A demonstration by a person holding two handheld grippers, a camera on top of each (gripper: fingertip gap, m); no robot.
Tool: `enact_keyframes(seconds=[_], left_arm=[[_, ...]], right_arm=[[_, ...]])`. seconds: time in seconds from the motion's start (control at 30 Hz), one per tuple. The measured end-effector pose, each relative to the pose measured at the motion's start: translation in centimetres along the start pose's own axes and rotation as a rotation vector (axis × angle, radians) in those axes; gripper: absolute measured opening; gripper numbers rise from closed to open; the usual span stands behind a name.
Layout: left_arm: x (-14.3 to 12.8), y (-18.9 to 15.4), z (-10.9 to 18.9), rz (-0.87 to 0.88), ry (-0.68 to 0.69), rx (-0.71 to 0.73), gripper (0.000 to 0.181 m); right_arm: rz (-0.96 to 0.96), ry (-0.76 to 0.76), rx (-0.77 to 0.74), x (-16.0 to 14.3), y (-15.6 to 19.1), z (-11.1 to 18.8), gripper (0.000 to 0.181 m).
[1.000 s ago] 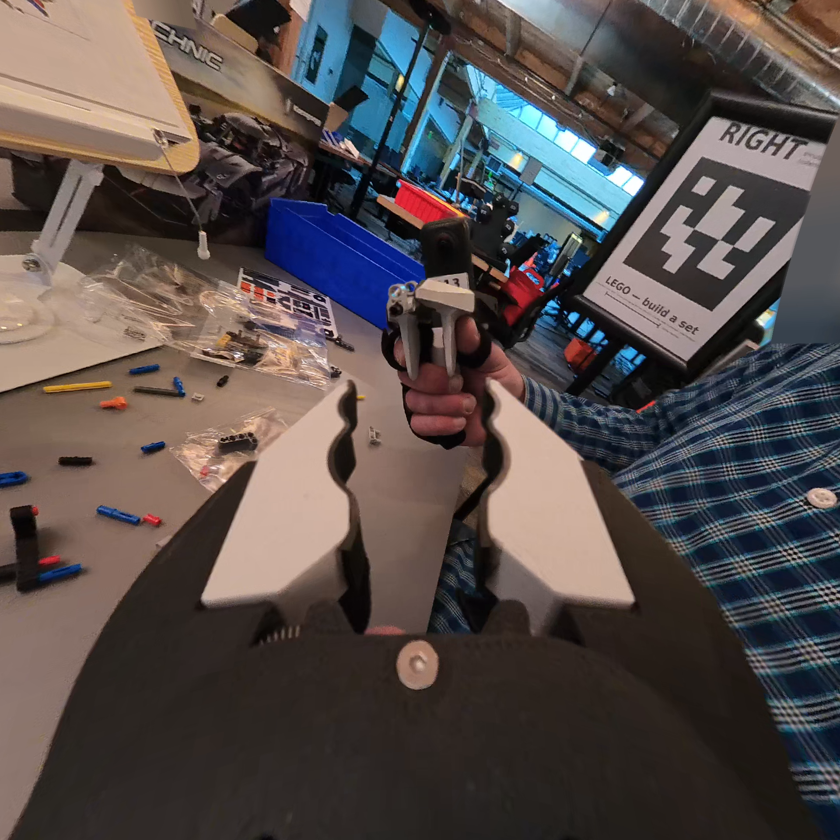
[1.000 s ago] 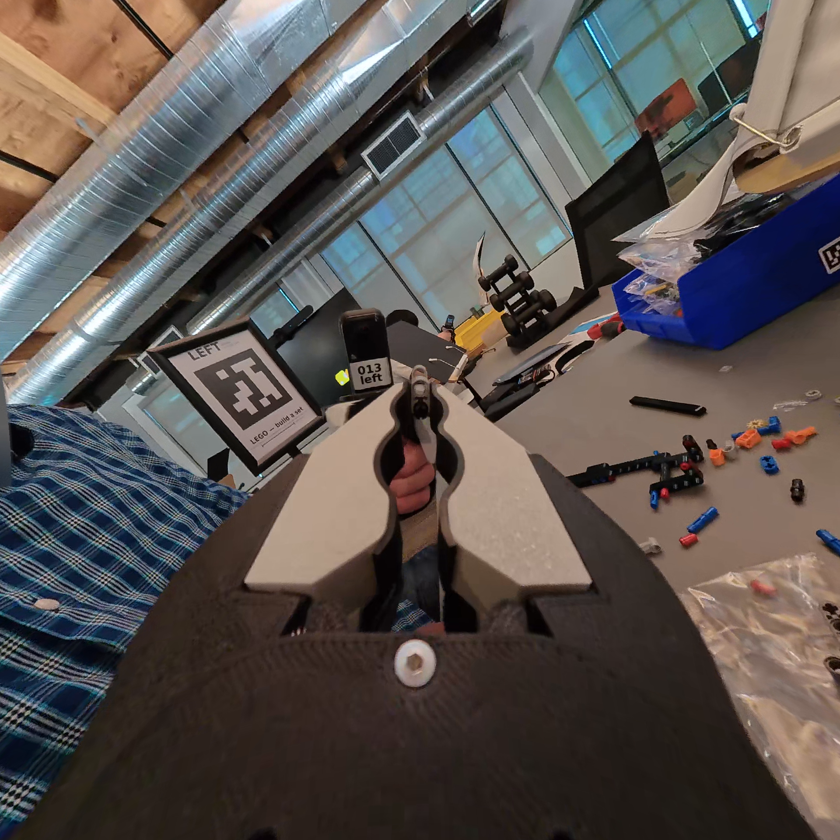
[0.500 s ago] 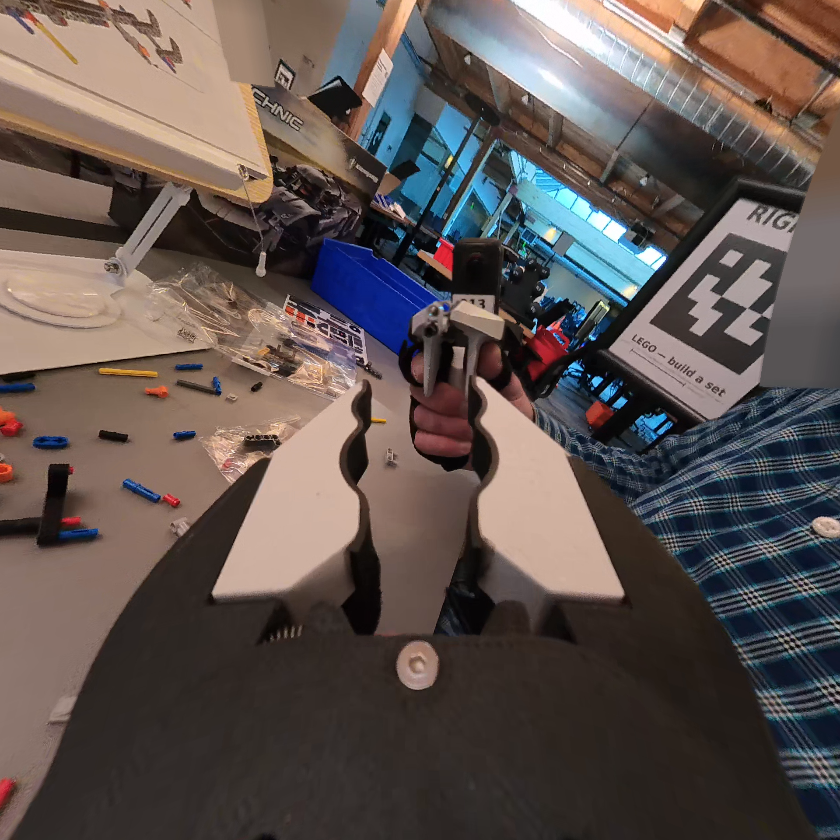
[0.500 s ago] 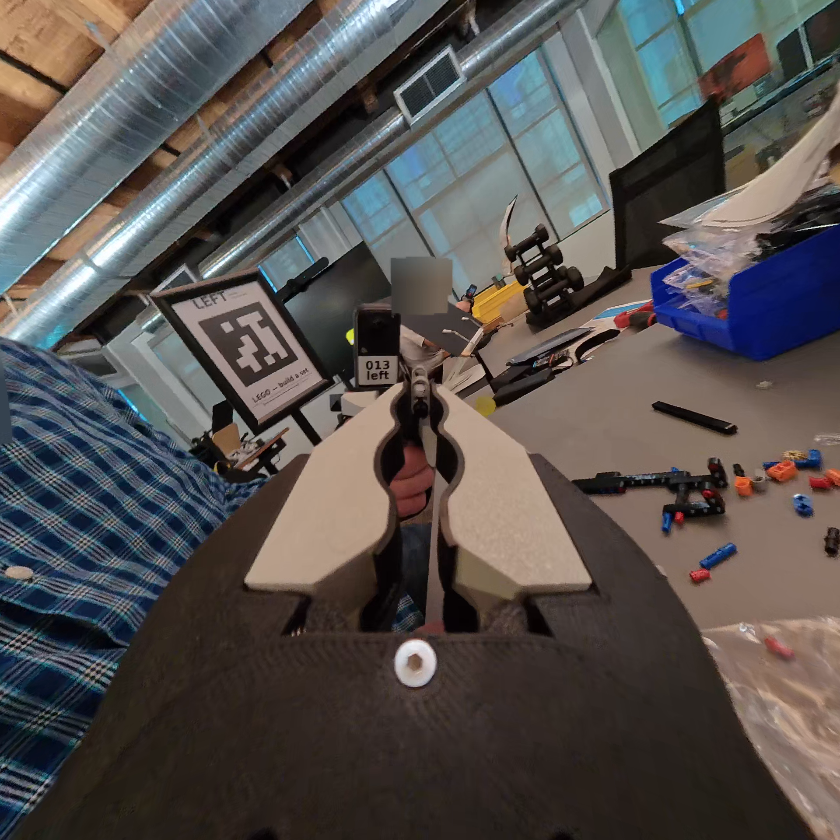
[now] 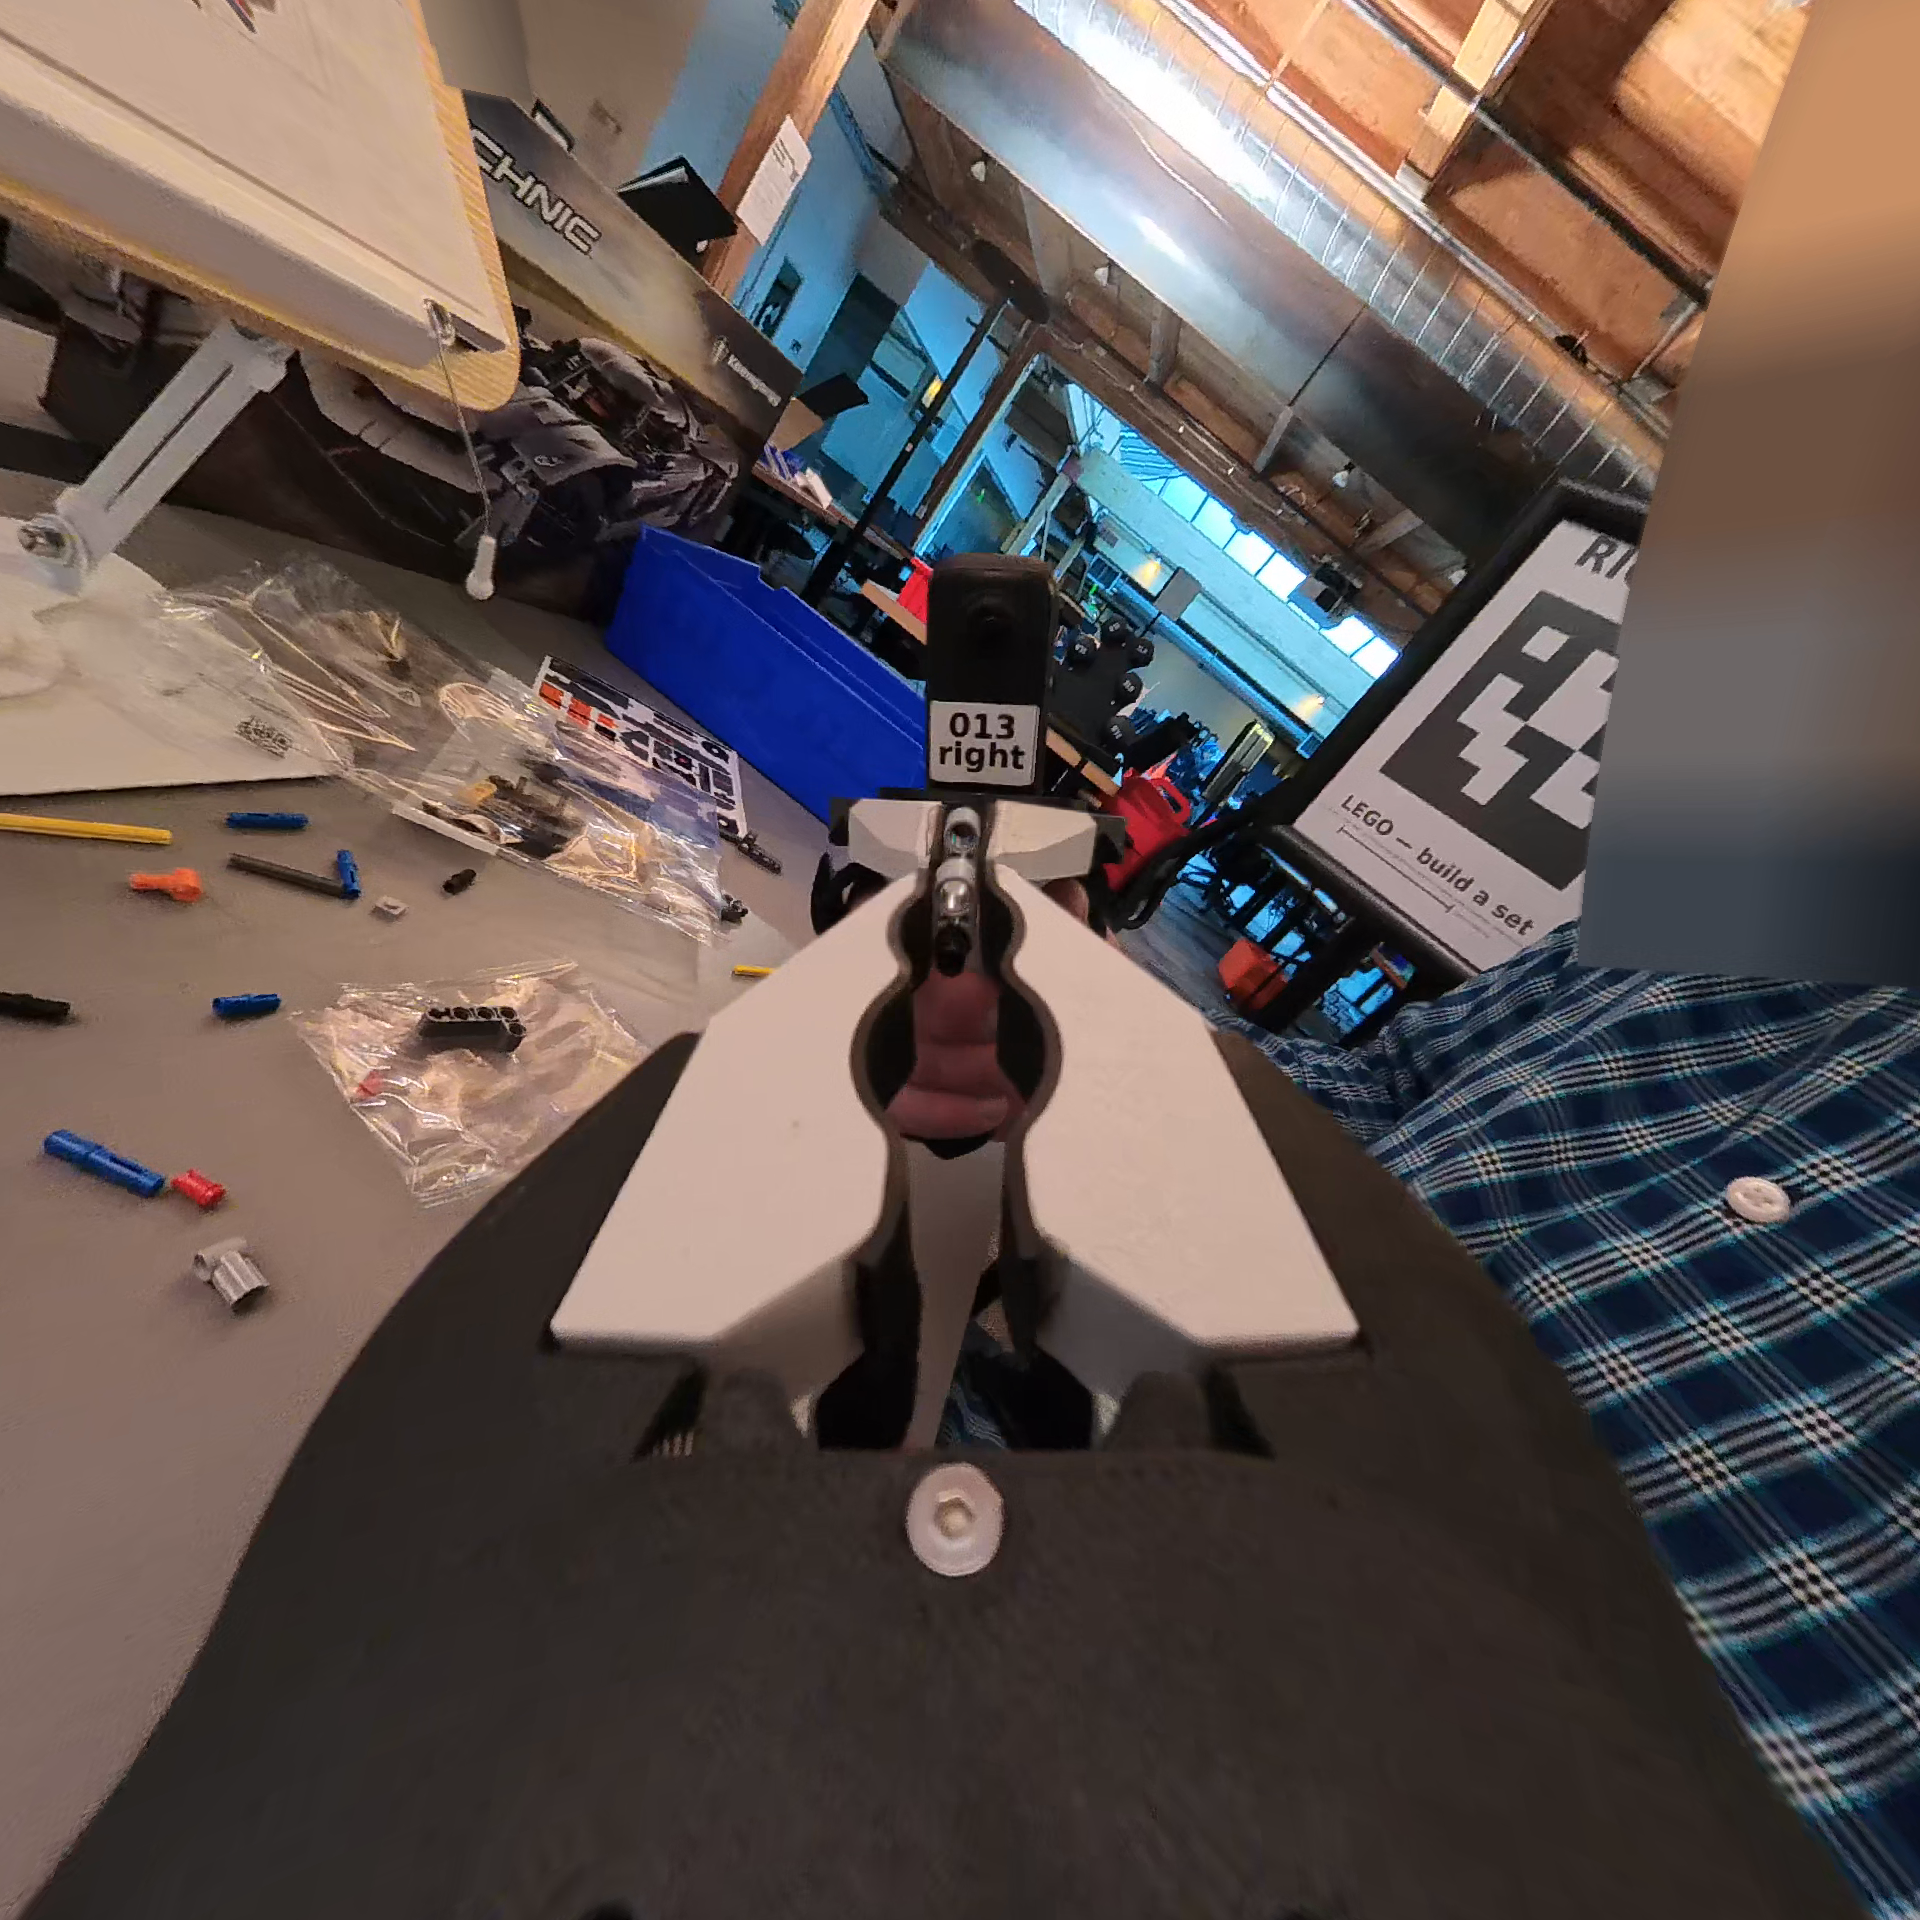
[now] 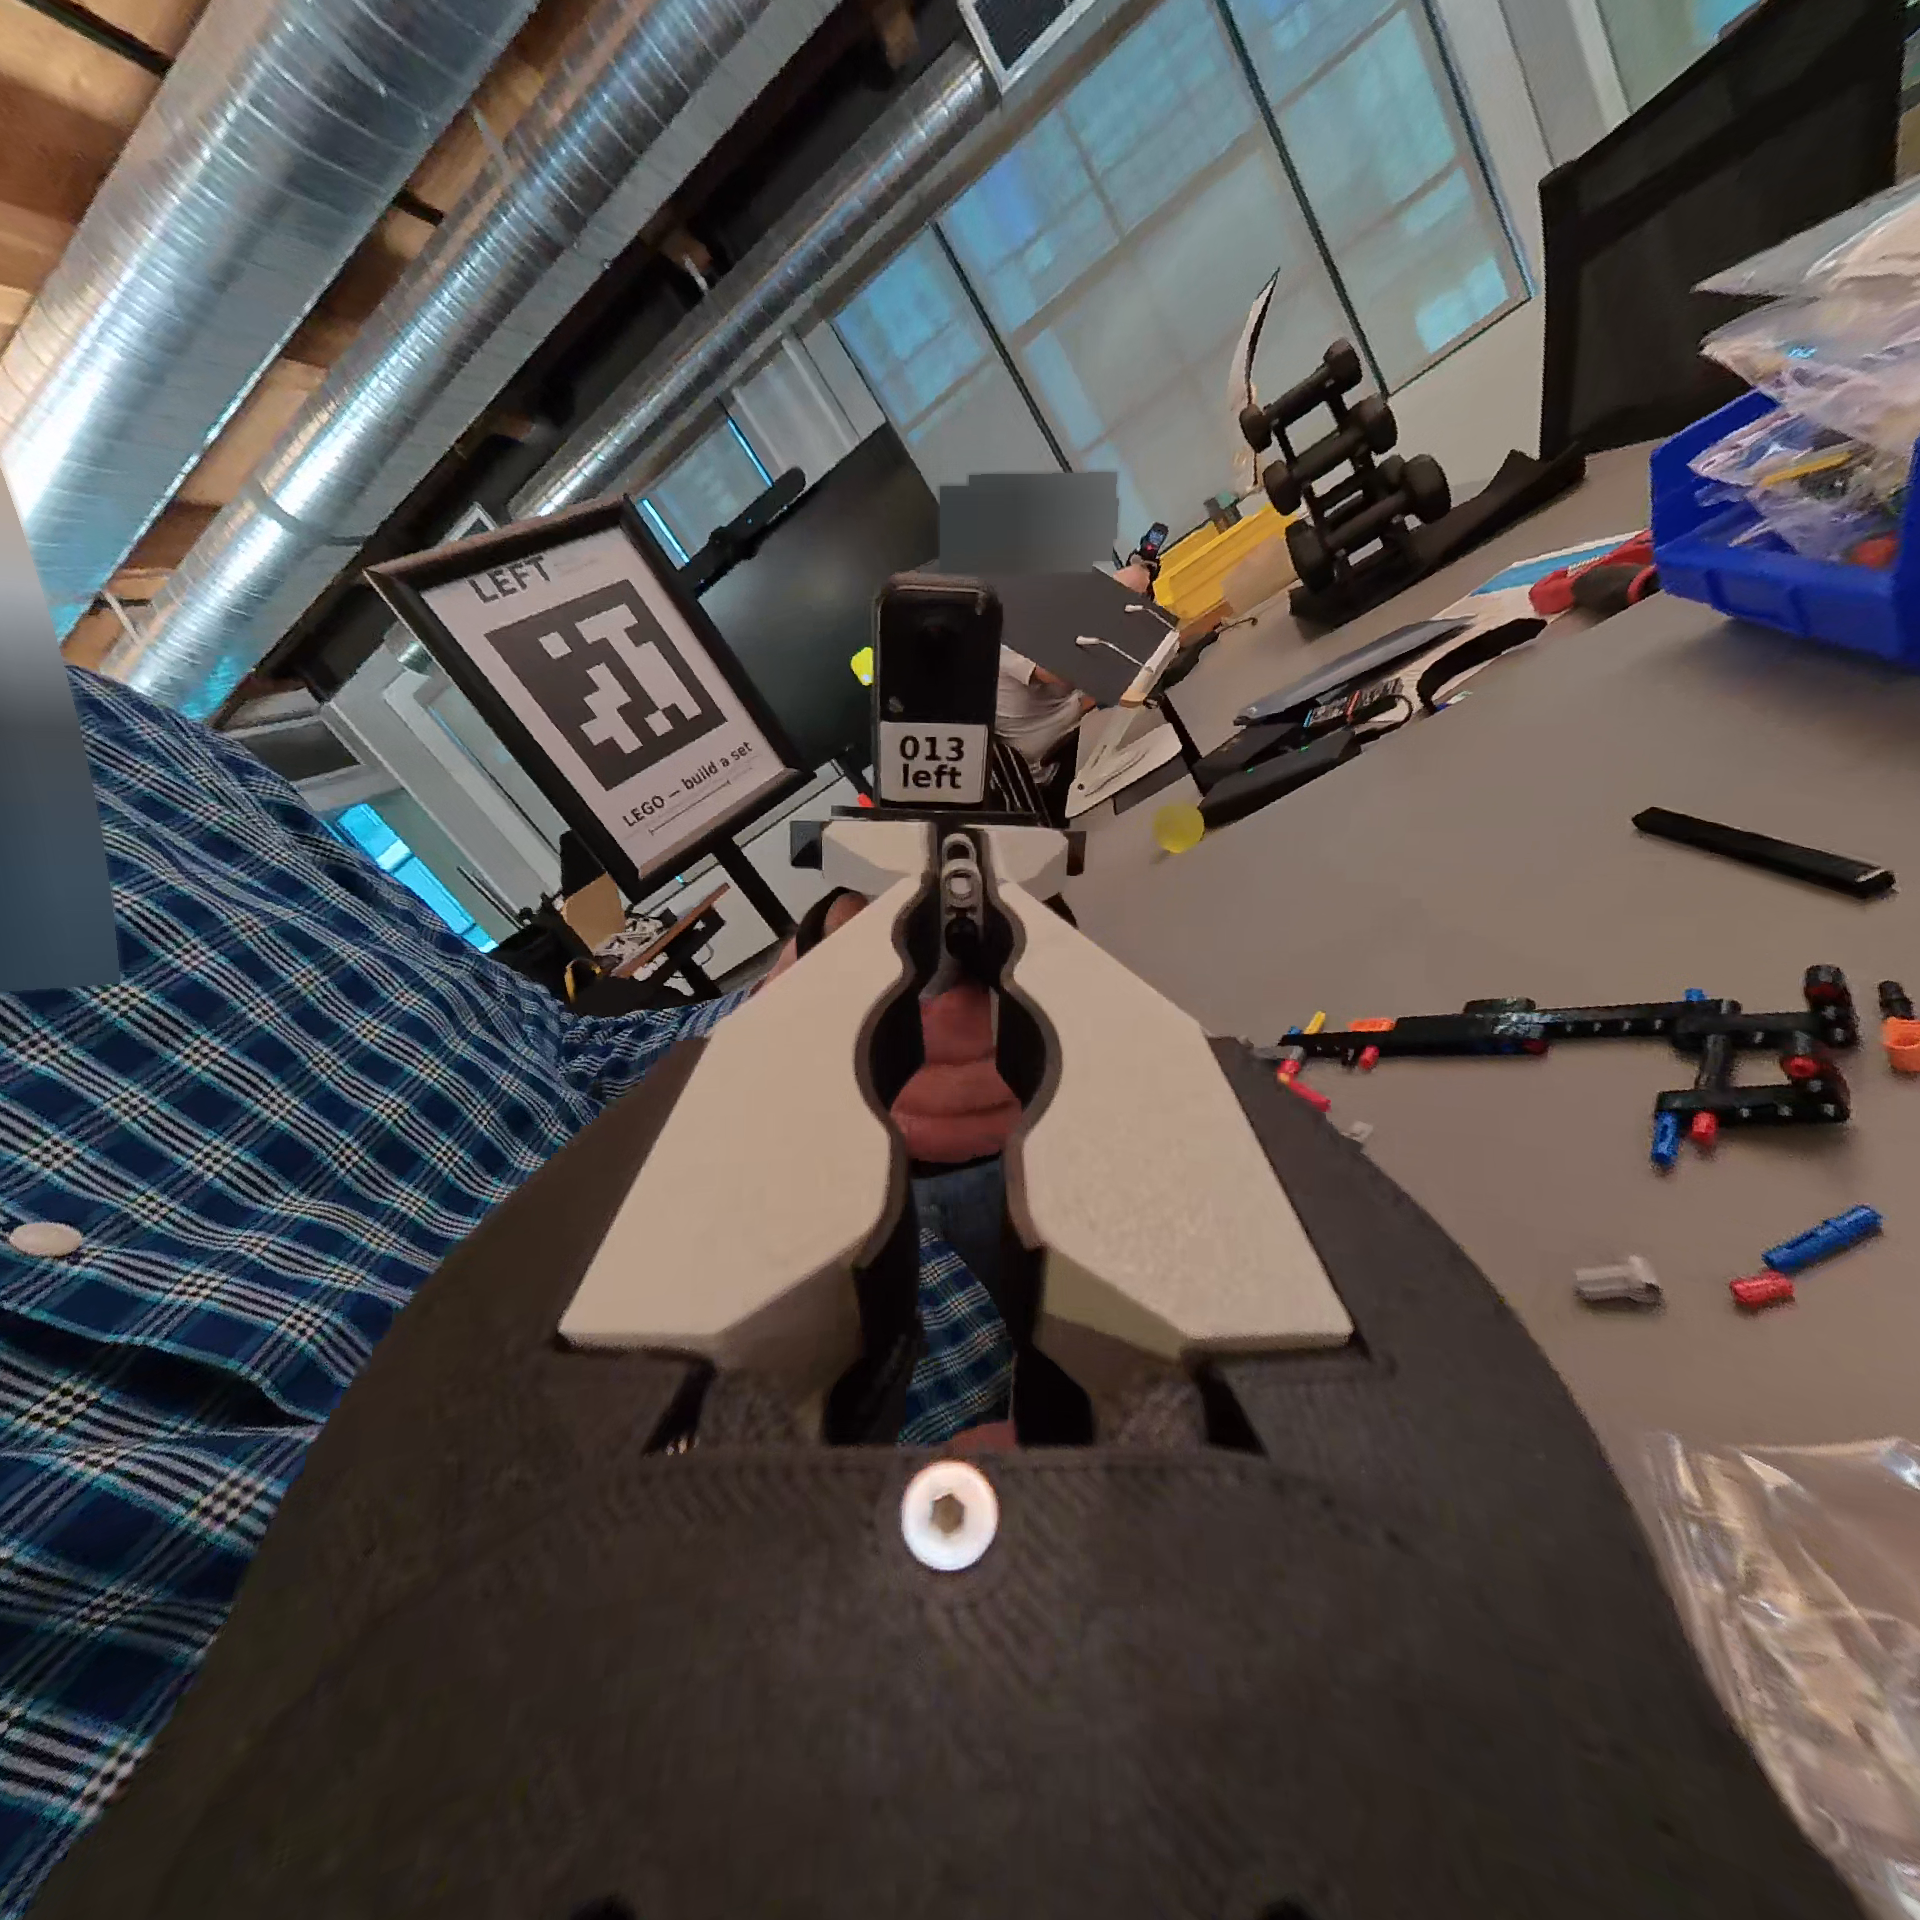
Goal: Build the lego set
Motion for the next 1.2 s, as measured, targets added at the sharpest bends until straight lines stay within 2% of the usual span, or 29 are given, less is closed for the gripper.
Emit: enact_keyframes(seconds=[0.13,0.2,0.23,0.4,0.63,1.2], left_arm=[[-0.5,0.4,0.8,0.021,0.006,0.008,0.005],[-0.2,0.8,1.5,0.042,-0.018,0.013,0.005],[-0.1,1.0,1.9,0.044,-0.015,0.019,0.005],[0.9,3.1,4.1,0.023,0.016,0.094,0.005],[2.1,6.4,6.4,0.011,0.039,0.166,0.005],[1.3,10.0,7.8,0.074,0.029,0.189,0.005]], right_arm=[[-0.017,0.016,-0.010,-0.7,-0.5,-0.6,0.007],[-0.040,0.041,-0.034,-1.1,-1.2,-0.9,0.029],[-0.038,0.043,-0.042,-1.2,-1.4,-0.8,0.030],[0.074,0.110,-0.192,-1.4,-3.4,0.1,0.020],[0.223,0.248,-0.397,-1.6,-6.3,0.7,0.016],[0.325,0.380,-0.523,-3.6,-8.8,1.0,0.018]])
Point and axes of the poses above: each gripper's, where its closed fingertips meet, z back along the fingers, x out of its top, y = z × x across the jaws, the point moved 2 cm from there along z, back along the fingers, and after that the axes turned 4 degrees about y, right-handed, at the moved point
